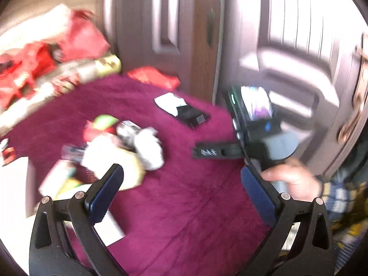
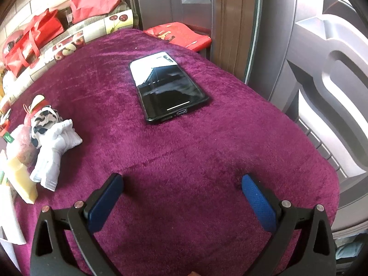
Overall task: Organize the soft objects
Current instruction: 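Grasp the white foam strip with left tool while right tool grasps yellow sponge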
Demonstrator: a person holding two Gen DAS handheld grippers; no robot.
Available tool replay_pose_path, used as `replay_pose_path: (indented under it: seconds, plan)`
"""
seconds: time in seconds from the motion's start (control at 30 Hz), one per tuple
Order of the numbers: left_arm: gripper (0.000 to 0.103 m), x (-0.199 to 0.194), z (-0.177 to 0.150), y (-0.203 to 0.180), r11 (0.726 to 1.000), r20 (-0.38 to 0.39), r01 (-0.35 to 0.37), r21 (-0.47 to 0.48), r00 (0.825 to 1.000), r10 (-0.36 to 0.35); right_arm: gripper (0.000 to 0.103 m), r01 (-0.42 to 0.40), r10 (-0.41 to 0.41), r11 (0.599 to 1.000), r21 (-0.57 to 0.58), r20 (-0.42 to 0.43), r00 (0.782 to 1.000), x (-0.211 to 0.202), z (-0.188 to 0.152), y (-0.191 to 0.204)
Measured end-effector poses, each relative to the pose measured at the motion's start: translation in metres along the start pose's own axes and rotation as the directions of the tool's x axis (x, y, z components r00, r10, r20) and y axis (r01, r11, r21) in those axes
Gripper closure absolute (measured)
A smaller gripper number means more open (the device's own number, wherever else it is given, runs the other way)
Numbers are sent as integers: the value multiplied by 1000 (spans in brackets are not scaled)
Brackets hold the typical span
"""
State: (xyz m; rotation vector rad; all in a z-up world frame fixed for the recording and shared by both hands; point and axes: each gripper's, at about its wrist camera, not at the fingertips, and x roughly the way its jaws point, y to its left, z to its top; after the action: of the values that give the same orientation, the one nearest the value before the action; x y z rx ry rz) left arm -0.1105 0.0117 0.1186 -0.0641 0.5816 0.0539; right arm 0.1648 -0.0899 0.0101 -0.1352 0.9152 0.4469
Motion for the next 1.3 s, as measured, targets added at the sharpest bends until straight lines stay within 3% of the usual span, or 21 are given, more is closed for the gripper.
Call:
replay_pose_path:
  seconds: [0.07, 0.17, 0.23, 0.3, 0.43, 0.57, 0.73, 0.9, 0.93, 1.0, 1.07, 1.1, 1.17, 1.3]
  plan:
    - [0, -38, -8, 23, 998, 43, -55, -42, 997, 57, 0, -20, 20, 1000, 18, 9, 1000, -5, 0, -4]
    - [0, -69, -36, 62, 974, 21, -186, -127, 982, 190, 0, -106, 105, 994, 6, 61, 993, -21, 0, -2]
    - [0, -73, -56, 82, 955, -32, -231, -189, 973, 229, 0, -188, 195, 980, -62, 141, 971, -38, 0, 8]
    - [0, -80, -77, 92, 931, -68, -280, -235, 960, 272, 0, -310, 340, 934, -179, 176, 924, -53, 1, 24]
    - [0, -79, -101, 90, 922, -99, -288, -259, 957, 272, 0, -382, 446, 866, -321, 152, 882, -69, 1, 59]
    - [0, -61, -112, 86, 925, -157, -299, -233, 951, 268, 0, -415, 498, 793, -446, 82, 863, -72, 0, 108]
    - [7, -41, -117, 84, 926, -219, -304, -226, 942, 256, 15, -399, 472, 743, -537, -2, 882, -52, -8, 156]
    - [23, -20, -121, 85, 930, -270, -308, -202, 930, 250, 41, -404, 421, 739, -539, -98, 902, -21, -14, 172]
    - [28, -17, -122, 85, 931, -275, -303, -203, 930, 243, 47, -404, 421, 736, -543, -100, 901, -20, -15, 172]
    - [60, -12, -124, 88, 930, -295, -309, -200, 924, 244, 56, -385, 422, 732, -562, -70, 904, -25, -19, 171]
    - [73, -9, -127, 92, 922, -305, -328, -207, 917, 258, 68, -352, 411, 729, -587, -36, 911, -31, -23, 174]
    - [78, -10, -127, 94, 918, -305, -334, -212, 915, 263, 70, -333, 405, 730, -597, -14, 914, -35, -24, 173]
    - [83, -12, -127, 98, 915, -300, -330, -233, 919, 255, 73, -320, 406, 731, -603, 7, 914, -40, -25, 173]
    - [83, -15, -126, 97, 913, -293, -331, -238, 921, 258, 73, -328, 421, 736, -593, 20, 907, -45, -22, 168]
